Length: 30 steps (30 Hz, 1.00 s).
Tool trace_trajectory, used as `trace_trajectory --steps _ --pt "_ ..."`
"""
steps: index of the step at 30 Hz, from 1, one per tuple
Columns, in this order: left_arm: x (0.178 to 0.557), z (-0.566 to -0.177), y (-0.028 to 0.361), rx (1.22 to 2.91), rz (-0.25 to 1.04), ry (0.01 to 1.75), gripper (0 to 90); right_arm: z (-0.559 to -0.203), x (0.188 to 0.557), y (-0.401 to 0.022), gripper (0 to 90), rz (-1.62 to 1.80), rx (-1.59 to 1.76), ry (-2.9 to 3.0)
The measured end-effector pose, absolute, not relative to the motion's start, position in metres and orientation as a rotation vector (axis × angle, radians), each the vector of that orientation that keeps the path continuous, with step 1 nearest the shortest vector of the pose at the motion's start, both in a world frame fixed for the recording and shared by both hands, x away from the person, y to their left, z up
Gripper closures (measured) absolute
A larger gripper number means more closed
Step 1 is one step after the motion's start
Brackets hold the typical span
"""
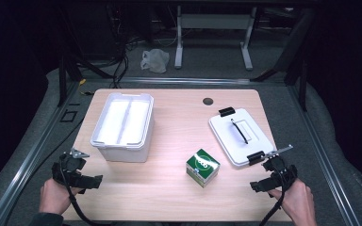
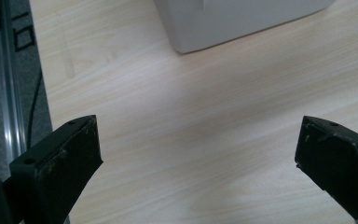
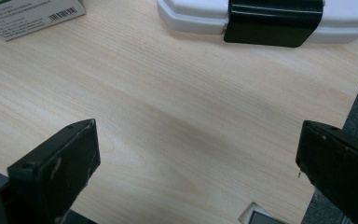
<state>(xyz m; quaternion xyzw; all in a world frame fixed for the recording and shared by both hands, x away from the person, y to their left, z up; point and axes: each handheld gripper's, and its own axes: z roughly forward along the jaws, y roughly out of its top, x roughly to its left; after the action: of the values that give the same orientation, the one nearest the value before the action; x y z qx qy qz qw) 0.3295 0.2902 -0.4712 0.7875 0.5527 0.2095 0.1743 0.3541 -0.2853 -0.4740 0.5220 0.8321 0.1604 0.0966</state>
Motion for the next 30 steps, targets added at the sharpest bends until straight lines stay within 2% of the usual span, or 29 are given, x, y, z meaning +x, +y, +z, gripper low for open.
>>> trace_trajectory --steps 5,19,30 --pt "0.329 -0.468 0.29 2.204 0.627 1.549 0.3 -0.47 0.355 -0.283 0.0 0.471 1.526 2.472" --pt "0.333 -0.473 0.286 2.24 0.55 1.536 0.1 -0.45 0.365 -0.256 0.0 0.49 1.461 2.525" --pt "0.335 -0.476 0.286 2.249 0.529 1.542 0.0 -0.439 0.382 -0.192 0.0 0.527 1.302 2.637"
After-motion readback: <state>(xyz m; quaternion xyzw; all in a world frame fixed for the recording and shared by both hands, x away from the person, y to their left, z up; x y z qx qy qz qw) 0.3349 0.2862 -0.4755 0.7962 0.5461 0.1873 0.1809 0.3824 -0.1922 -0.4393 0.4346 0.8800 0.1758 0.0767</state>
